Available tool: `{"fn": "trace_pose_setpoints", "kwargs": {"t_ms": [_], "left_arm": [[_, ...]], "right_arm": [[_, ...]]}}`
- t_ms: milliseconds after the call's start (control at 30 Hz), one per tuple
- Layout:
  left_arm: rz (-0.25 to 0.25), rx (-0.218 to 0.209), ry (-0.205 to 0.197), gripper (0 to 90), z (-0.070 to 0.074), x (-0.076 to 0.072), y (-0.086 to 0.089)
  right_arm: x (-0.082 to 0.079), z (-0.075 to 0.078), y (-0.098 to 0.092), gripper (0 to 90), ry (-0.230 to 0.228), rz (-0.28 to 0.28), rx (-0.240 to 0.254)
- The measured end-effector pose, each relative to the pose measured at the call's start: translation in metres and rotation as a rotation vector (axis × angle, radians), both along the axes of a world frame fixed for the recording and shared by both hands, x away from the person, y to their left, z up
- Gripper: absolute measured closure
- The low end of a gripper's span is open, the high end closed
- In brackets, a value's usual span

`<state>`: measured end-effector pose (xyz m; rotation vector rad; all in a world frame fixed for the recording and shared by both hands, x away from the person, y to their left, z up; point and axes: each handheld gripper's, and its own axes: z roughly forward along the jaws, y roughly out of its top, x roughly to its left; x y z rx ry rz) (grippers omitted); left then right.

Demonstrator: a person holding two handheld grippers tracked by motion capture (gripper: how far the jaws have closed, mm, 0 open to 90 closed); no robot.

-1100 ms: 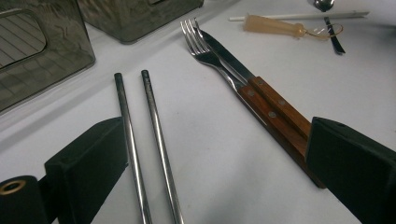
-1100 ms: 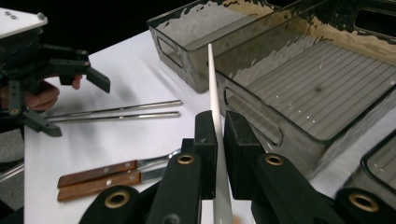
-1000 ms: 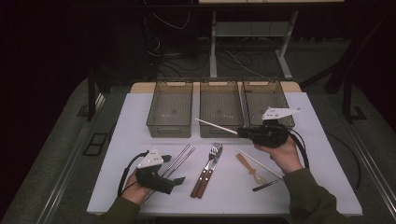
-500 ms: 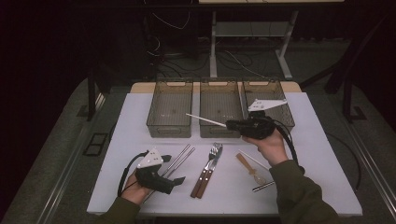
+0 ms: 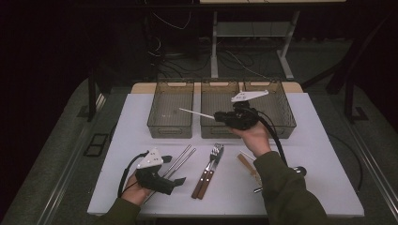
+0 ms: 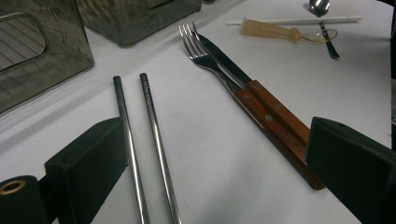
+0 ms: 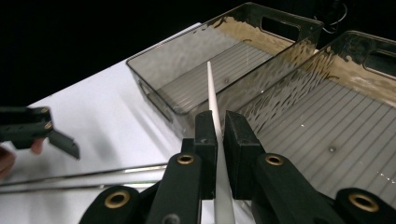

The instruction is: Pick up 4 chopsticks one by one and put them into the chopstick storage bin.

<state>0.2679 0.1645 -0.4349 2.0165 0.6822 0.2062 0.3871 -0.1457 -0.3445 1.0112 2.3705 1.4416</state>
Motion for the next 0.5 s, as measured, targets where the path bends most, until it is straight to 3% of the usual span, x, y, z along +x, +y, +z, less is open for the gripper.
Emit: {"fn": "trace_pose_setpoints", "kwargs": {"t_ms": [500], "left_arm": [[-0.006, -0.011, -0.001, 4.4, 0.001, 0.000, 0.000]], "right_arm": [[0.035, -0.003, 0.046, 84.5, 0.009, -0.068, -0.021]]}}
